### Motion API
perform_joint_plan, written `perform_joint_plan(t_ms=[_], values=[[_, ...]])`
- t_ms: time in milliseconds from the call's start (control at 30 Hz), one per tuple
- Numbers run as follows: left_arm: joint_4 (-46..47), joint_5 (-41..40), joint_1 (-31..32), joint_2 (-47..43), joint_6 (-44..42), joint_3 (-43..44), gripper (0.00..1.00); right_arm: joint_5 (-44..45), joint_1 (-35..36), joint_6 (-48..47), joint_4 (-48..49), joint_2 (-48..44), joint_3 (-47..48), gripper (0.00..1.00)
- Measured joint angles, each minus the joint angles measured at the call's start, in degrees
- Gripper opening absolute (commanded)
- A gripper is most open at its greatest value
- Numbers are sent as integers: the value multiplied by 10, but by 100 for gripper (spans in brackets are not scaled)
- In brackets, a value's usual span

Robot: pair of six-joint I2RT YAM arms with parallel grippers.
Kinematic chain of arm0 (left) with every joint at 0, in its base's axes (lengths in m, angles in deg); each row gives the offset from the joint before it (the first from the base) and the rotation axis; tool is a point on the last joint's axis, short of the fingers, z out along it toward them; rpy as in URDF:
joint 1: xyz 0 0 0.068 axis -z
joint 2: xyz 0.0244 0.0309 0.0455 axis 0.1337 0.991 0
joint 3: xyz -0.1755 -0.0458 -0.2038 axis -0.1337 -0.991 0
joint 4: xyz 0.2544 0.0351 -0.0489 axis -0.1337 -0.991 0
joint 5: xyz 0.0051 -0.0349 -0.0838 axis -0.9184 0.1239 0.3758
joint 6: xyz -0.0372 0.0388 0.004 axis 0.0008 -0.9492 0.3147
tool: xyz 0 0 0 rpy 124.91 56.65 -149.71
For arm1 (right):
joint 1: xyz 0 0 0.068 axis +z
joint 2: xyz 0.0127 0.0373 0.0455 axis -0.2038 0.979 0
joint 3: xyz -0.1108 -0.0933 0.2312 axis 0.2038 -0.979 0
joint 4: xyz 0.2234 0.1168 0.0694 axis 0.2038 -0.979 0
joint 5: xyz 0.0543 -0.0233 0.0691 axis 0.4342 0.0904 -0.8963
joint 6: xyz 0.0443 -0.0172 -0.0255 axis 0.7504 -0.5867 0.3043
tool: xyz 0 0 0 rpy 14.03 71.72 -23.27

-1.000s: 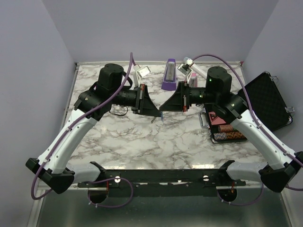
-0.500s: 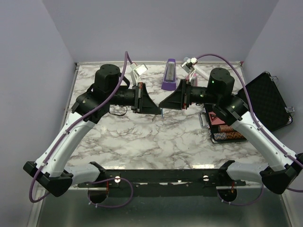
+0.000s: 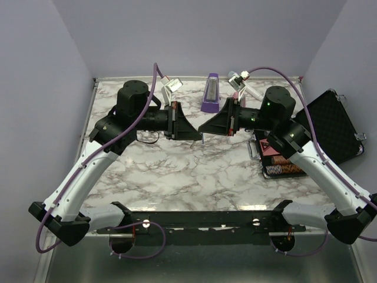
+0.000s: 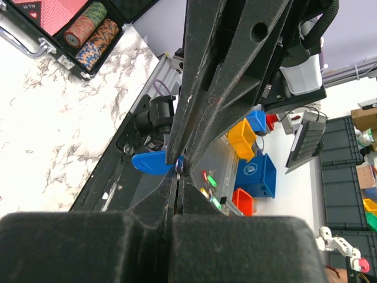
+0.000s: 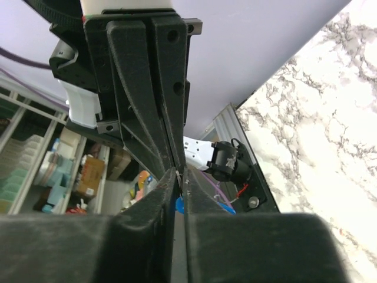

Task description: Remove the keys from the keyring

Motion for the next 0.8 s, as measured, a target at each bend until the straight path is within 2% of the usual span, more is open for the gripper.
perform_joint_plan(t_ms=[67,300,800], values=[[2,-1,0,0,0,-2,0,-2,0,1,4,0,-1,1],[-7,16,0,8,-10,-2,0,-14,0,-19,-12,0,0,1],[-117,92,0,28,-144,21,0,-95,5,-70,-81,27,20,1]])
